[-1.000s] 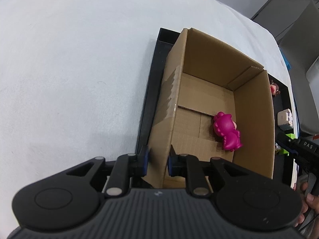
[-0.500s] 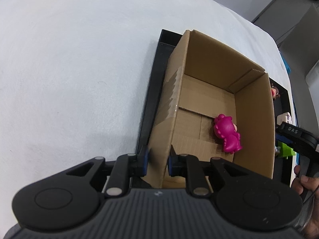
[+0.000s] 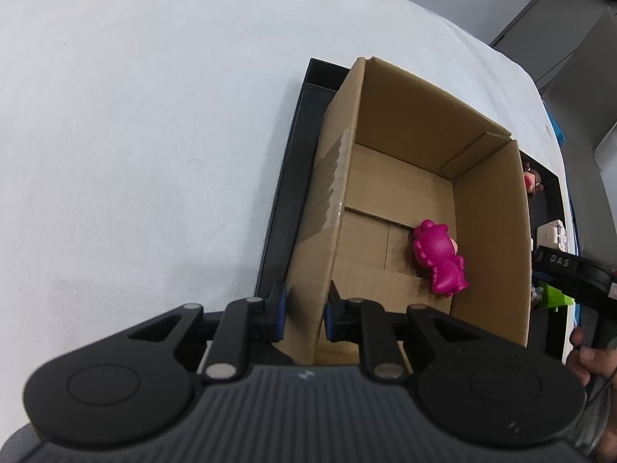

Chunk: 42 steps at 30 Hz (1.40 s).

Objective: Organize rigid objects
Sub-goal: 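Close the right gripper on the white phone charger and lift it, then carry the white charger over the box and open the right gripper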

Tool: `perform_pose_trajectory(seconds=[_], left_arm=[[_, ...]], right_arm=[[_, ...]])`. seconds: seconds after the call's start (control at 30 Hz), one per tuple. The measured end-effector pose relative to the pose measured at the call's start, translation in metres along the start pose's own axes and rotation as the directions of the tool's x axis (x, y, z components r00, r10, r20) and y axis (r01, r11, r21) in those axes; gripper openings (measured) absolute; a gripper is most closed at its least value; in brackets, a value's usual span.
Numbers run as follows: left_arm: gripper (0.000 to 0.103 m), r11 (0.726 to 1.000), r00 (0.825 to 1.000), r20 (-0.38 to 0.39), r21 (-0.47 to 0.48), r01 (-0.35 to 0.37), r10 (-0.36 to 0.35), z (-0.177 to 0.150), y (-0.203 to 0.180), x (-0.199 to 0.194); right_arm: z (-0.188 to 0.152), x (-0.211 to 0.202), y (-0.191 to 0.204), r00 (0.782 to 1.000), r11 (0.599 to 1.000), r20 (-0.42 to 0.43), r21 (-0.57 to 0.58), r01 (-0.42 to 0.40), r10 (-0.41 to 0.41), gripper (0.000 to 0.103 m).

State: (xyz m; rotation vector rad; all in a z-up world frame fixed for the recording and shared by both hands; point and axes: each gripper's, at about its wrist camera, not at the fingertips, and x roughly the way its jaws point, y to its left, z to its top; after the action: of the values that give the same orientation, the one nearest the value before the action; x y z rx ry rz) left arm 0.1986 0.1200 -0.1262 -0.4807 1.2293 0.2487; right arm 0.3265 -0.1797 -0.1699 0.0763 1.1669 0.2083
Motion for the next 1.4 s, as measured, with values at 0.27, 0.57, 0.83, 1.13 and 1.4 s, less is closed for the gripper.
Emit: perform_pose_trajectory(seconds=[0.27, 0.57, 0.83, 1.13, 1.4], left_arm=[[0.018, 1.000, 1.000, 0.000, -0.017, 0.008, -0.008, -0.007, -0.001, -0.002], [0.018, 0.998, 1.000, 0.007, -0.059, 0.013, -0.013, -0.014, 0.002, -0.005], [0.018, 0.993, 0.999, 0.007, -0.107, 0.039, -0.039, -0.017, 0.006, -0.005], [0.019, 0.993, 0.997, 0.011, -0.085, 0.078, -0.077, -0.021, 0.012, -0.006], [0.019, 0.992, 0.995, 0.011, -0.082, 0.095, -0.095, -0.020, 0.015, -0.004]], right_arm=[[-0.003, -0.035, 0.006, 0.997, 0.999, 0.053, 0.007, -0.054, 0.053, 0.036], [-0.010, -0.059, 0.017, 0.994, 0.997, 0.083, -0.026, -0.069, 0.071, 0.036], [-0.007, -0.078, 0.032, 0.987, 0.996, 0.136, -0.043, -0.077, 0.082, 0.036], [-0.006, -0.092, 0.071, 0.977, 0.988, 0.167, -0.095, -0.119, 0.134, 0.036], [-0.008, -0.089, 0.102, 0.967, 0.981, 0.180, -0.114, -0.159, 0.178, 0.036]])
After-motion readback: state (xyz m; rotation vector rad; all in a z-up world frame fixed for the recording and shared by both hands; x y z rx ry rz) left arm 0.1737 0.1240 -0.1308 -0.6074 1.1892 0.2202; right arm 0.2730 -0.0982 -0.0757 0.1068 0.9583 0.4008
